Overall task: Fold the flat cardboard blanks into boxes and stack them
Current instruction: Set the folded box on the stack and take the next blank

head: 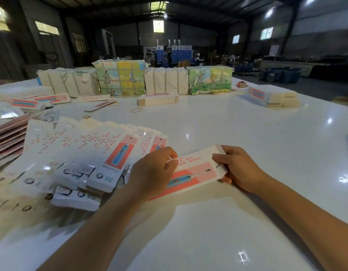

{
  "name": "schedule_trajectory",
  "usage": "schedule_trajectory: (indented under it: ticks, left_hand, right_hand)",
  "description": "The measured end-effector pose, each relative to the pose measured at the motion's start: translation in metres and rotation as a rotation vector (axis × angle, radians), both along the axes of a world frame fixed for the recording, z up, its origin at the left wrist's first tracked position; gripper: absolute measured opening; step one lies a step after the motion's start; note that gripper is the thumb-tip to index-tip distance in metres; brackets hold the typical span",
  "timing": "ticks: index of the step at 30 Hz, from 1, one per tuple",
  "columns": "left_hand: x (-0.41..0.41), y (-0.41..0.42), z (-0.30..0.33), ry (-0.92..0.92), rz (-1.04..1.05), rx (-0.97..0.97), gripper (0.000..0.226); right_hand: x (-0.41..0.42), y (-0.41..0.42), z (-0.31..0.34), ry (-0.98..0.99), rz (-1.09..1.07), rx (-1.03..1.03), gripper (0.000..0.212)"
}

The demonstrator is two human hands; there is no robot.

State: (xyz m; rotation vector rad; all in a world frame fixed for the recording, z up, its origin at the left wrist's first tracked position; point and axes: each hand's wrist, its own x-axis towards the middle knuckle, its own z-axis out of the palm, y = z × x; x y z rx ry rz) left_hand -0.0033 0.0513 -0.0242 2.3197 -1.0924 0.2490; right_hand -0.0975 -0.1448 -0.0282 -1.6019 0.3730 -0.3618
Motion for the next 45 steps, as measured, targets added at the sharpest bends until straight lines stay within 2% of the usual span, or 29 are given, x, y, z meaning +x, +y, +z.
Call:
schedule_trajectory:
  ticks: [4,7,12,15,17,19,22,25,29,32,34,35,36,38,40,45]
  left_hand:
    - [-0.004,0.0,-0.003,-0.098,-0.062,0.231,0.072]
    - [-0.004,-0.001,-0.007,-0.192,-0.045,0.324,0.09]
    - [-0.007,-0.003,-0.005,-0.08,-0.052,0.21,0.085]
    - [-0.004,-0.001,-0.001,-0.004,0.006,0.065,0.071]
    - [-0.001,0.002,0.001,0.04,0.053,0.009,0.068]
    - [0.002,0.004,0.003,0.071,0.09,0.005,0.066]
    - [0.001,0.004,0.005,0.074,0.107,0.011,0.069]
    - [-0.001,0.003,0.004,0.061,0.096,-0.013,0.068]
    - [-0.004,0.003,0.005,0.052,0.07,0.005,0.066]
    - [-0.007,0.002,0.006,0.05,0.044,0.034,0.073]
    - [-0.011,0.0,0.004,0.017,0.021,0.03,0.076]
    - [-0.013,-0.001,0.003,-0.046,0.029,0.041,0.073]
    - [-0.014,-0.001,0.002,-0.1,0.038,0.044,0.068]
    - [-0.014,0.0,0.002,-0.099,0.041,0.038,0.065]
    - [-0.014,0.0,0.003,-0.087,0.05,0.077,0.064]
    - [-0.013,-0.001,0.002,-0.124,0.048,0.14,0.066]
  right_hand:
    - [-0.003,-0.004,0.004,-0.01,-0.095,0.003,0.023]
    - [-0.004,-0.004,0.004,-0.031,-0.12,0.025,0.026]
    - [-0.004,-0.004,0.002,-0.092,-0.117,0.073,0.022]
    - [-0.004,-0.002,0.003,-0.187,-0.208,0.075,0.018]
    - [-0.007,0.0,0.004,-0.256,-0.351,-0.057,0.015]
    - [-0.012,0.004,0.006,-0.321,-0.438,-0.283,0.016]
    - [-0.017,0.02,0.006,-0.393,-0.364,-0.529,0.022]
    - [-0.016,0.034,0.005,-0.397,-0.278,-0.642,0.025]
    - [-0.017,0.034,0.006,-0.425,-0.303,-0.522,0.027]
    - [-0.015,0.029,0.005,-0.352,-0.277,-0.435,0.017]
    - [-0.013,0.027,0.002,-0.269,-0.244,-0.455,0.035]
    - [-0.013,0.026,0.001,-0.243,-0.232,-0.485,0.037]
    - [-0.012,0.026,0.001,-0.244,-0.227,-0.503,0.033]
    - [-0.014,0.028,0.002,-0.292,-0.226,-0.526,0.023]
    - [-0.014,0.028,0.003,-0.307,-0.221,-0.567,0.03]
    - [-0.016,0.025,0.005,-0.244,-0.153,-0.621,0.027]
